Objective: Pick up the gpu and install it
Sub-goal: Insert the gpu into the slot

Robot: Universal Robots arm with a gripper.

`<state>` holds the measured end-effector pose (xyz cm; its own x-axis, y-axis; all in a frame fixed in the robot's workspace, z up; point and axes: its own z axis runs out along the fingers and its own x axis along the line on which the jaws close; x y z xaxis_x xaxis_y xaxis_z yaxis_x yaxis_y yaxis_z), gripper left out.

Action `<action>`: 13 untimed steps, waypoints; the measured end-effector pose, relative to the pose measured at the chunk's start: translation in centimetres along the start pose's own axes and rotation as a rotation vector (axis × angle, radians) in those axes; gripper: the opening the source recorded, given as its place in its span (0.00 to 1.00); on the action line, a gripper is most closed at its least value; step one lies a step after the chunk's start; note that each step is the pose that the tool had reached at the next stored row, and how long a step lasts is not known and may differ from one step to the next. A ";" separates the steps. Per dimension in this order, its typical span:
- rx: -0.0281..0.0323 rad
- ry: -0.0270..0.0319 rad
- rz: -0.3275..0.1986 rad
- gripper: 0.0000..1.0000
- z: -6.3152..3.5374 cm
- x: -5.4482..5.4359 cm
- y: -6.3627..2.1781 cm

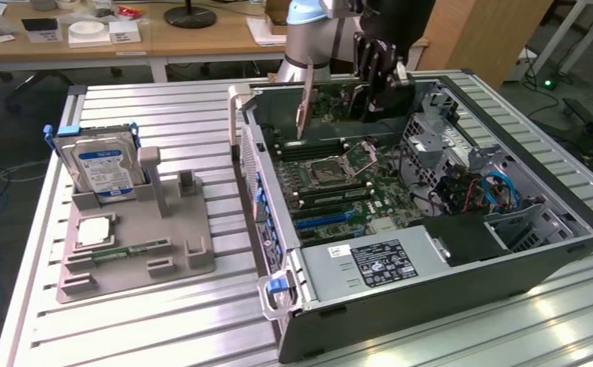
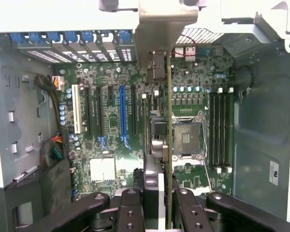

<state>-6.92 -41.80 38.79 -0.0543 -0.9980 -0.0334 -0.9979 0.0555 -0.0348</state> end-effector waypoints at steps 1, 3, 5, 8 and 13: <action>-0.0002 0.0001 0.000 0.28 0.06 0.0 0.01; -0.0002 0.0002 0.000 0.28 0.18 0.3 0.01; -0.0002 0.0001 0.000 0.28 0.46 0.4 0.04; -0.0001 0.0003 0.000 0.28 0.79 0.6 0.35; -0.0002 0.0004 0.000 0.28 1.32 0.7 1.21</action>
<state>-8.12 -42.40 37.41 -0.0544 -0.9980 -0.0330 -0.9979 0.0555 -0.0346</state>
